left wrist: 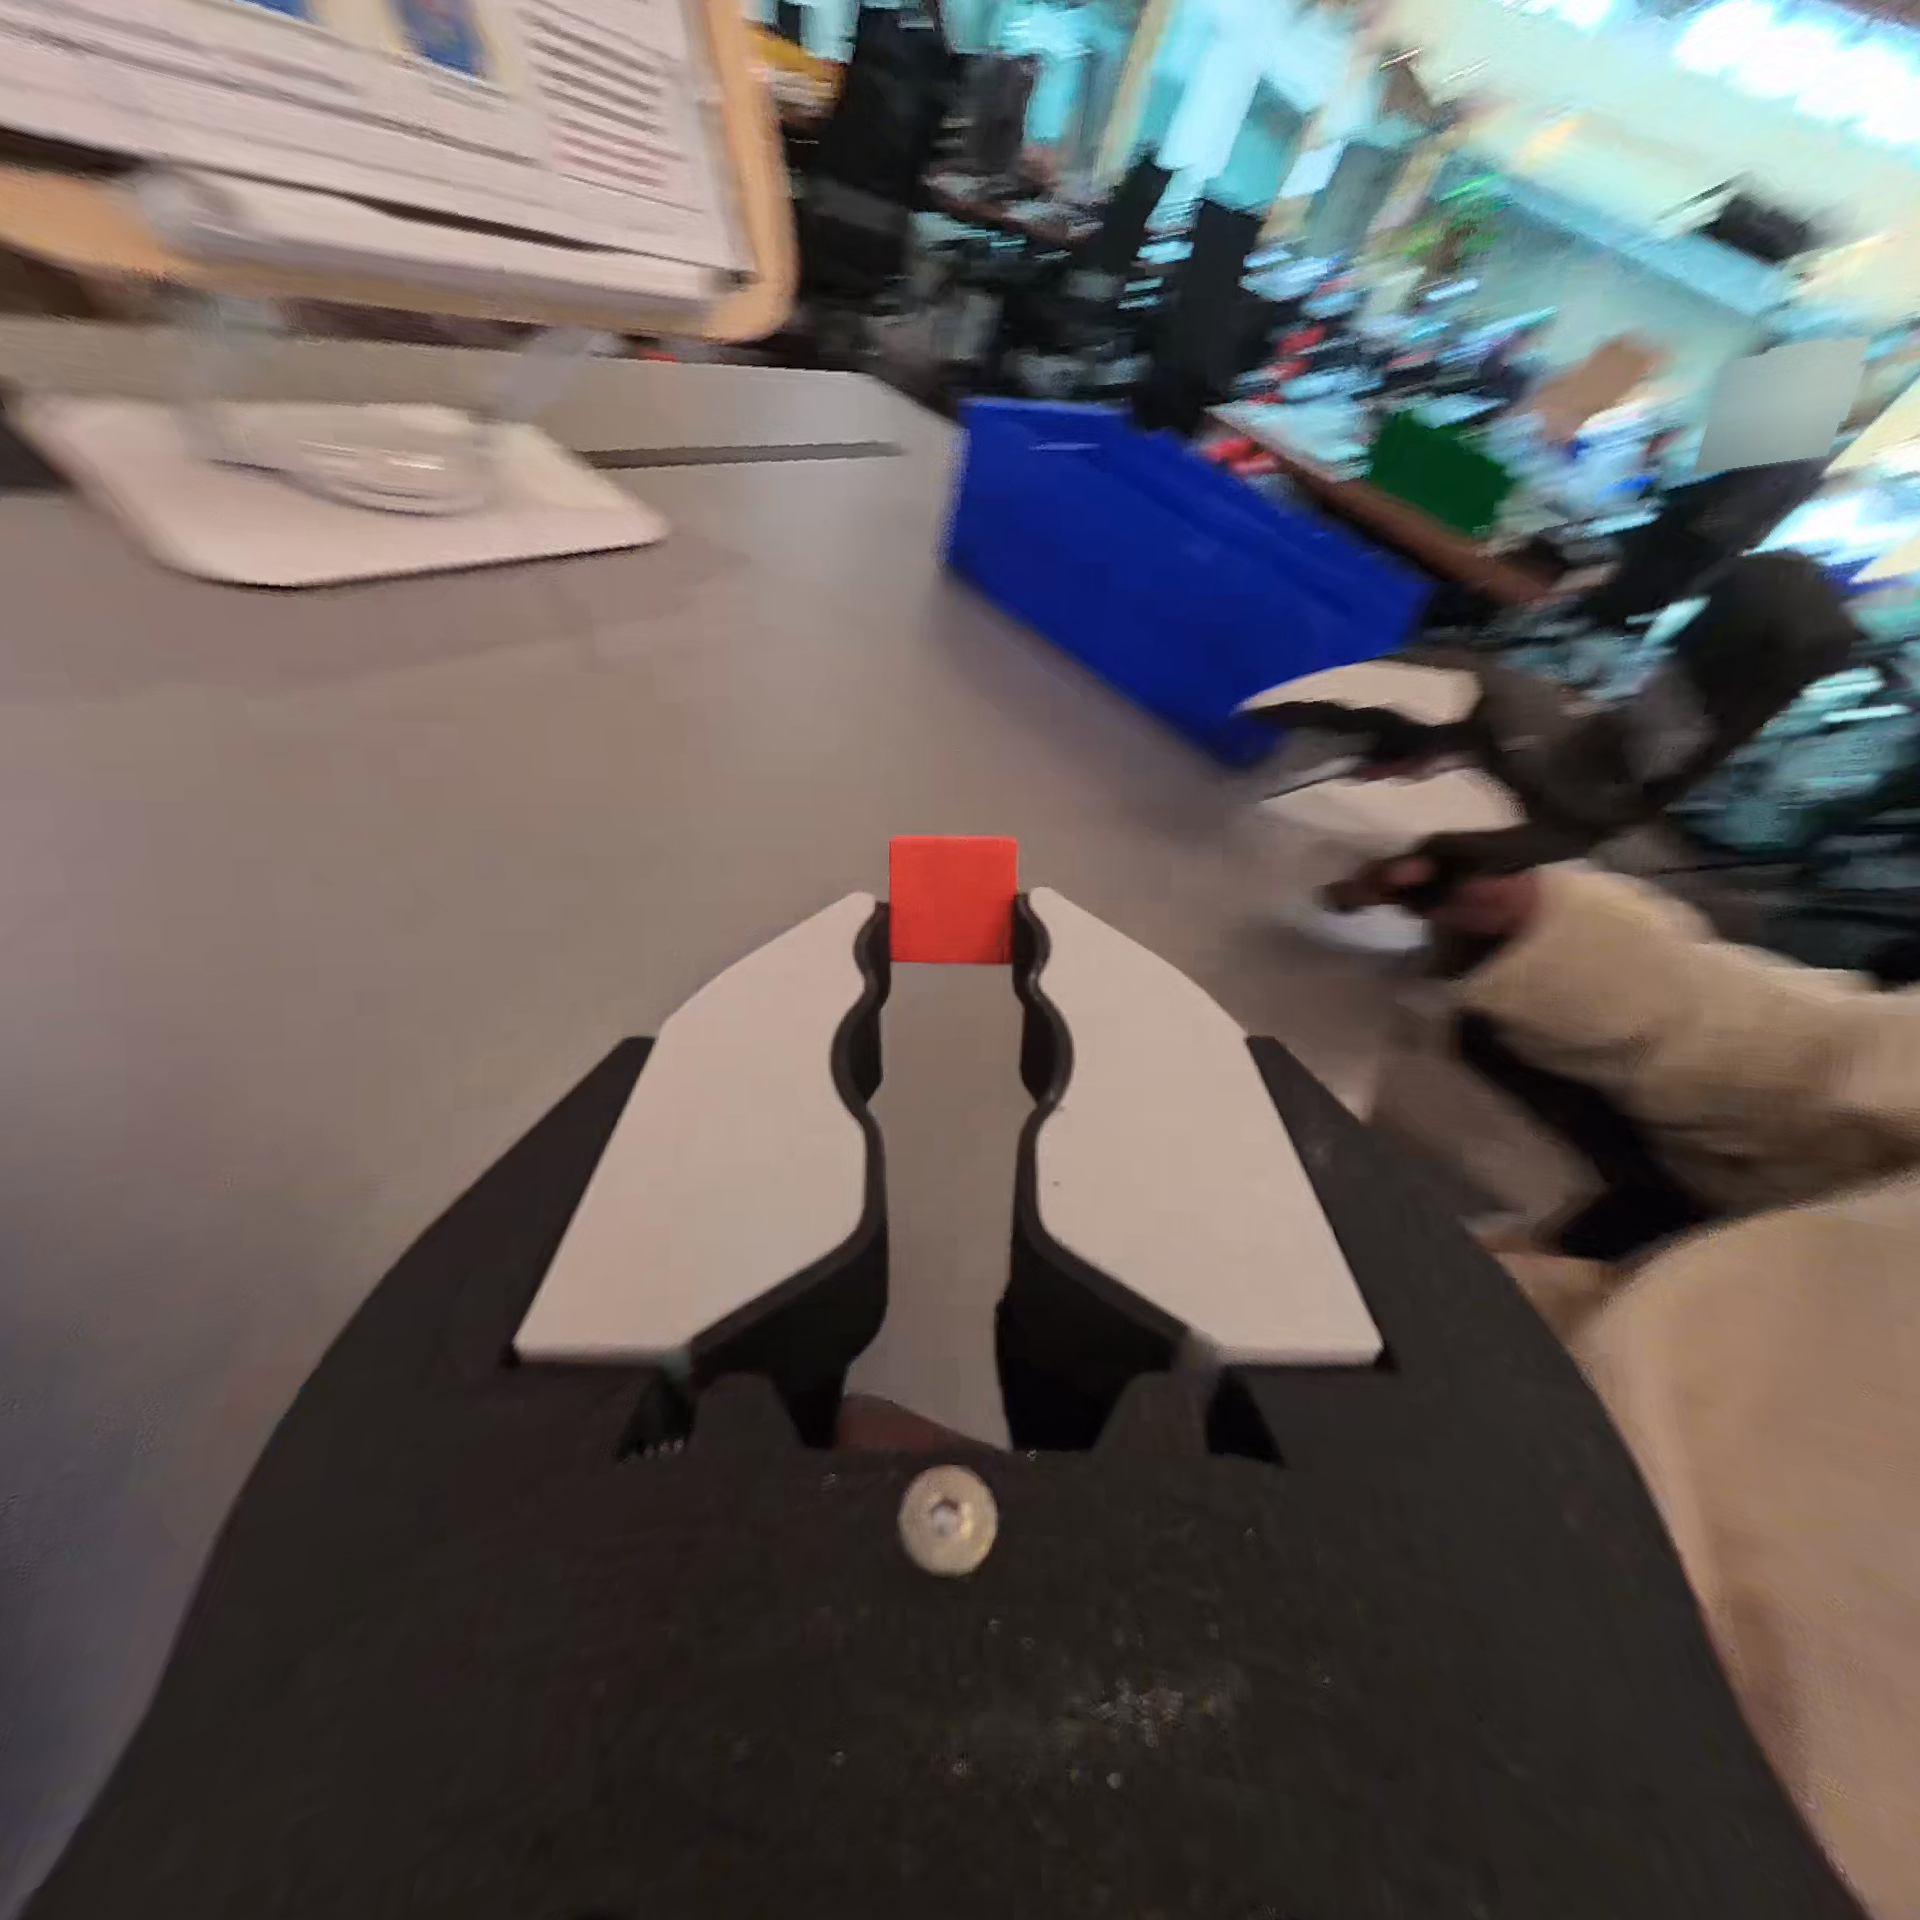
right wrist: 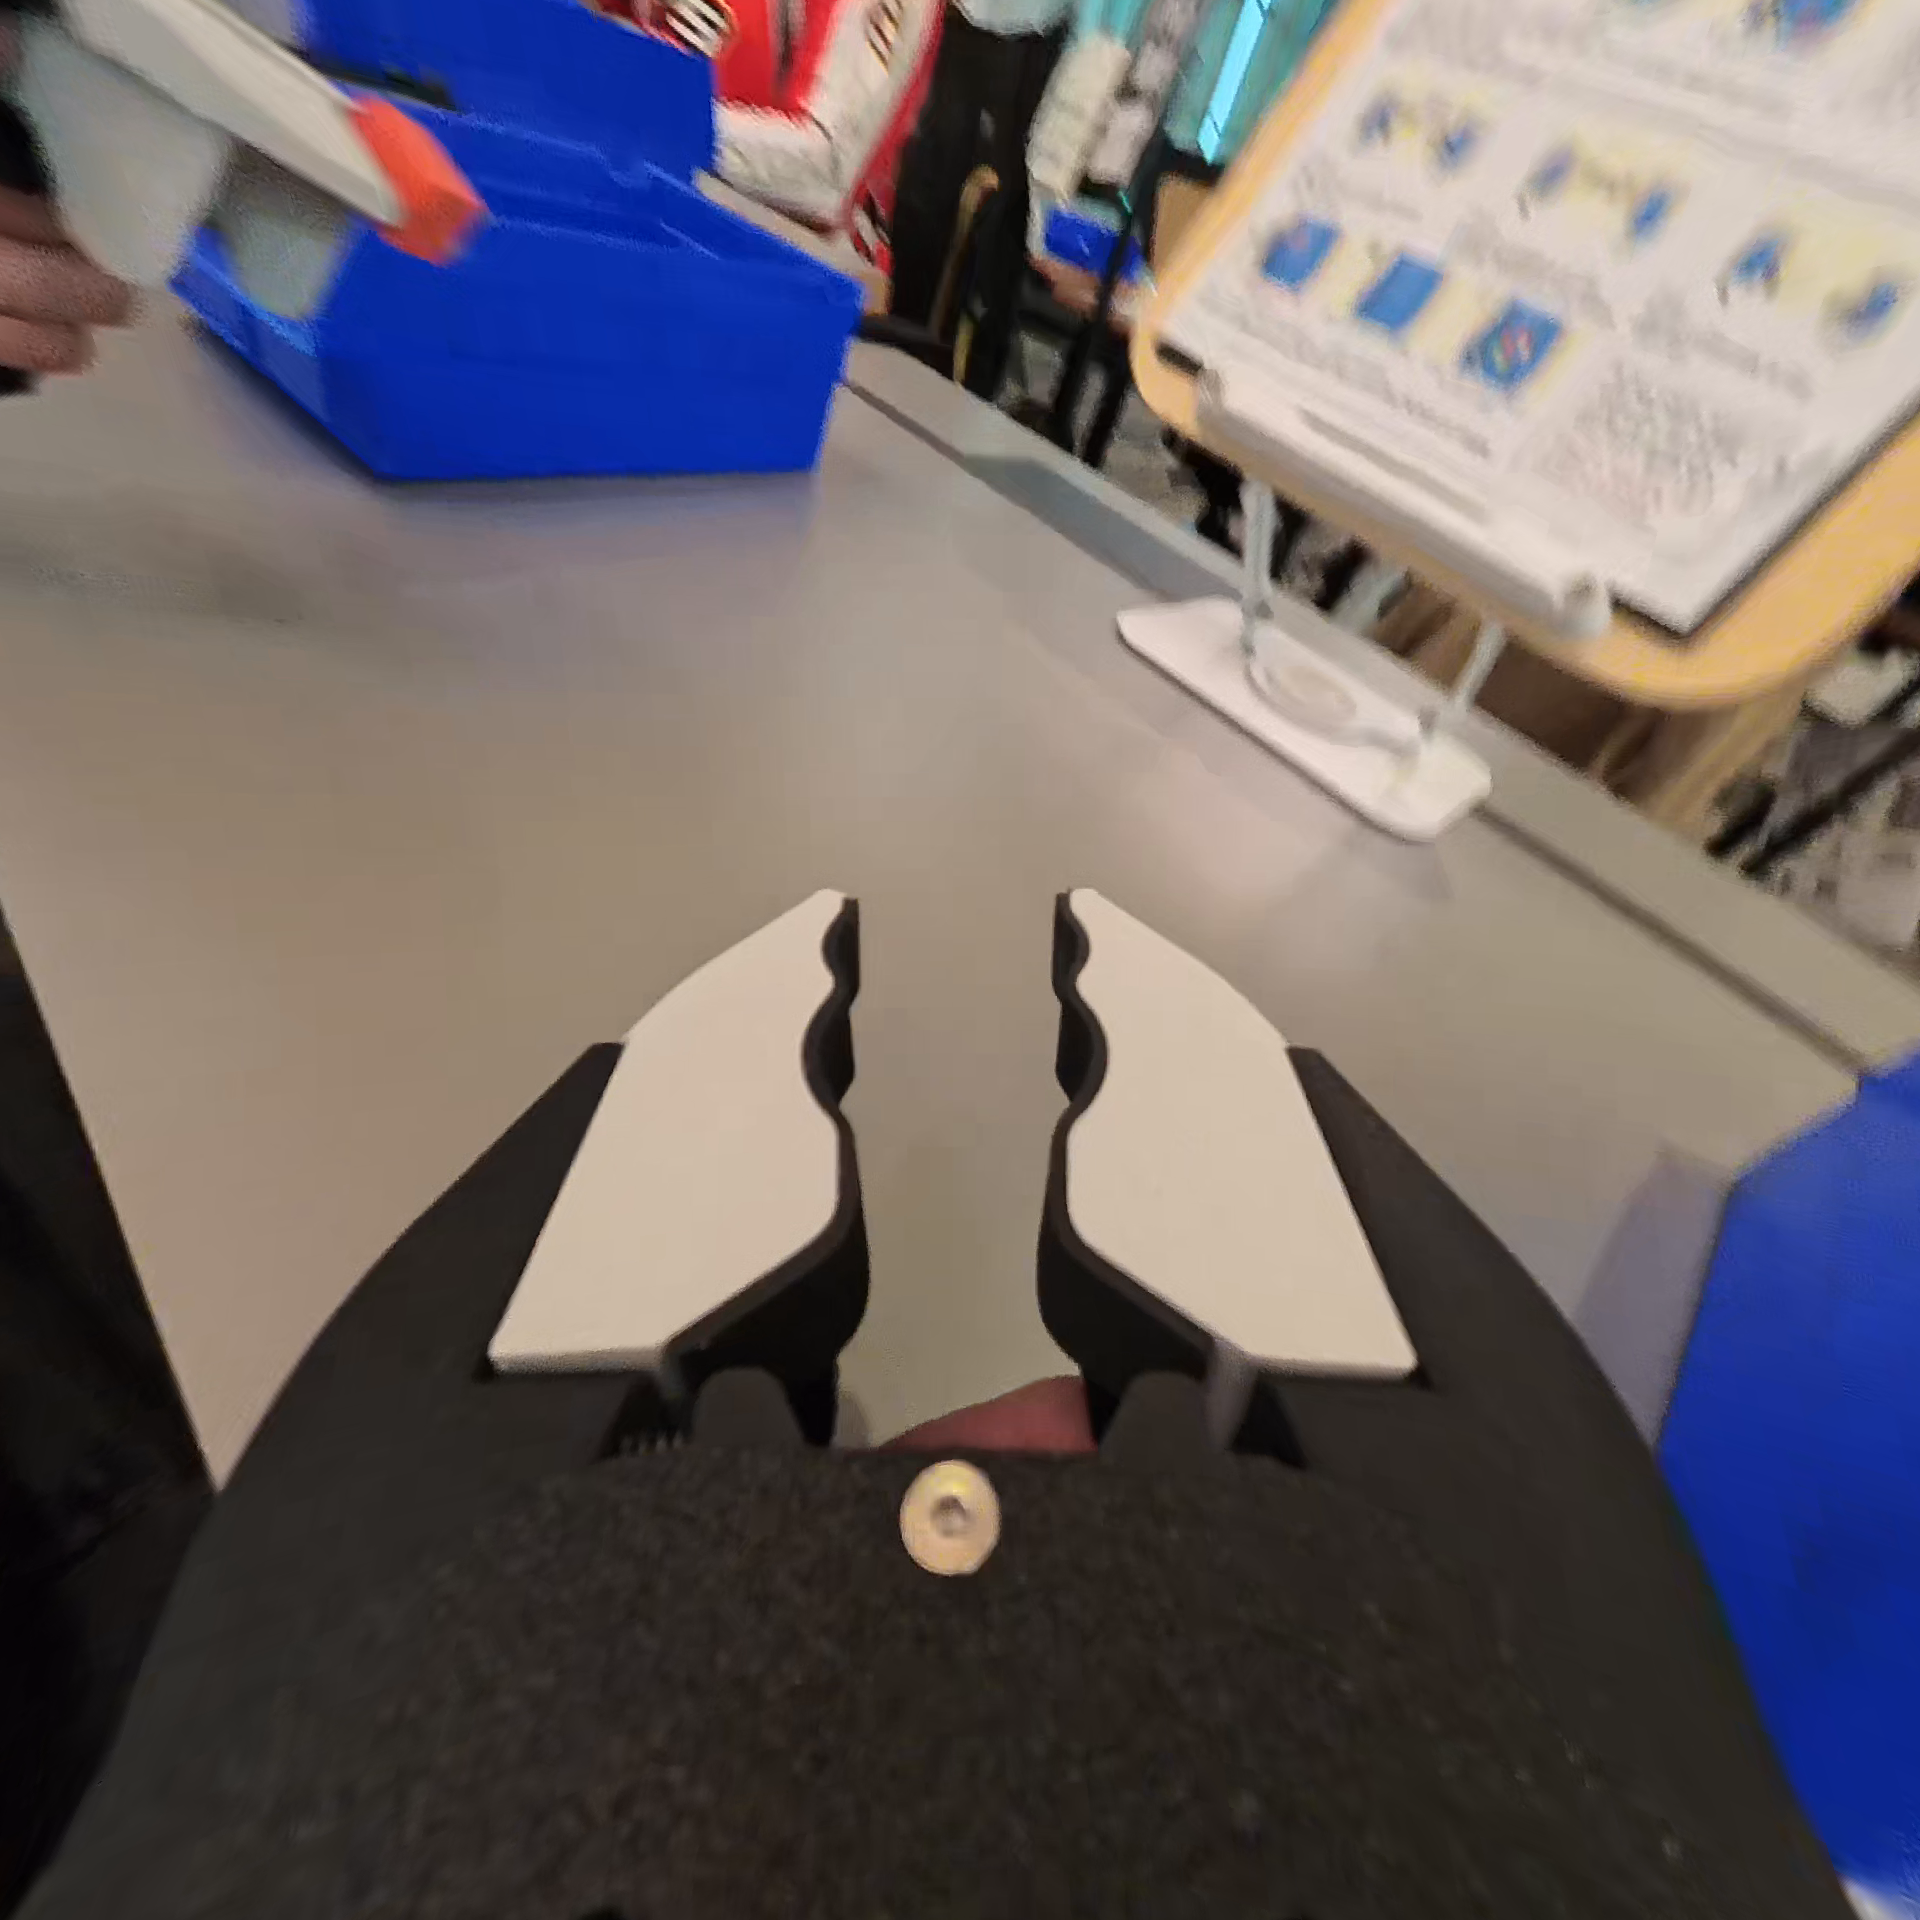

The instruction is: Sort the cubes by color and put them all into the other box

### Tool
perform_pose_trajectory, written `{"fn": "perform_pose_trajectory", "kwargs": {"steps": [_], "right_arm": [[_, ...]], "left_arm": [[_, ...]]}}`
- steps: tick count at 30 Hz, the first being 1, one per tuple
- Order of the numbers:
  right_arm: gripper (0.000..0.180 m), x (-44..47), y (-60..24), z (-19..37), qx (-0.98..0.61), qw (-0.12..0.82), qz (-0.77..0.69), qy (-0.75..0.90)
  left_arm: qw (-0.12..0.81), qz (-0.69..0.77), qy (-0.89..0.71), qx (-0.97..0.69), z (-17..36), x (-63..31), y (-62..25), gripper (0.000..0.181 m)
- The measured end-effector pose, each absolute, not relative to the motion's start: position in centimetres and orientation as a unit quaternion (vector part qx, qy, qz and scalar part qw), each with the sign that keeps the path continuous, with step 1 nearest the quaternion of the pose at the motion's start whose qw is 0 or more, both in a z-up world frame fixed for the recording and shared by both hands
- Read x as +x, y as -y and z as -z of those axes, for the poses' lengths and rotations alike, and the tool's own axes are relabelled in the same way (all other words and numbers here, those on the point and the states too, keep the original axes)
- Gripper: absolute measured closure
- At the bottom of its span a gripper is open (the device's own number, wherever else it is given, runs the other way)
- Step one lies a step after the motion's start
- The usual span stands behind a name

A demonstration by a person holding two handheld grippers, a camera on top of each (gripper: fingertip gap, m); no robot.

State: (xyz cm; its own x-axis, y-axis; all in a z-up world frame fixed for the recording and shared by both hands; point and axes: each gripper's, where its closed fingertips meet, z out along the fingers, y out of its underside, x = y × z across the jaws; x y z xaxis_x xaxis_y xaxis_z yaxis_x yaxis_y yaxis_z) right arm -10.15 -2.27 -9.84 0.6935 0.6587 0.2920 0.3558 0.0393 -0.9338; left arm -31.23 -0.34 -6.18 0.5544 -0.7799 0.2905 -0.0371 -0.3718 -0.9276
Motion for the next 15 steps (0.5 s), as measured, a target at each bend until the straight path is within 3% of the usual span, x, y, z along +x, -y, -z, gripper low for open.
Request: {"fn": "perform_pose_trajectory", "kwargs": {"steps": [4,7,12,15], "right_arm": [[0.141,-14.8,2.5,6.8,-0.570,0.664,-0.108,0.472],[0.141,-16.9,2.2,4.4,-0.498,0.708,-0.072,0.495],[0.141,-18.2,2.4,4.4,-0.473,0.707,-0.071,0.521],[0.154,-18.5,2.5,5.9,-0.482,0.687,-0.081,0.538]], "left_arm": [[0.320,0.612,-0.295,-0.661,3.9,-23.3,2.3,0.159],[0.196,0.698,-0.295,-0.622,3.7,-19.4,3.4,0.159],[0.143,0.725,-0.299,-0.604,4.7,-16.8,4.1,0.159],[0.124,0.734,-0.301,-0.596,5.4,-16.0,5.0,0.159]]}}
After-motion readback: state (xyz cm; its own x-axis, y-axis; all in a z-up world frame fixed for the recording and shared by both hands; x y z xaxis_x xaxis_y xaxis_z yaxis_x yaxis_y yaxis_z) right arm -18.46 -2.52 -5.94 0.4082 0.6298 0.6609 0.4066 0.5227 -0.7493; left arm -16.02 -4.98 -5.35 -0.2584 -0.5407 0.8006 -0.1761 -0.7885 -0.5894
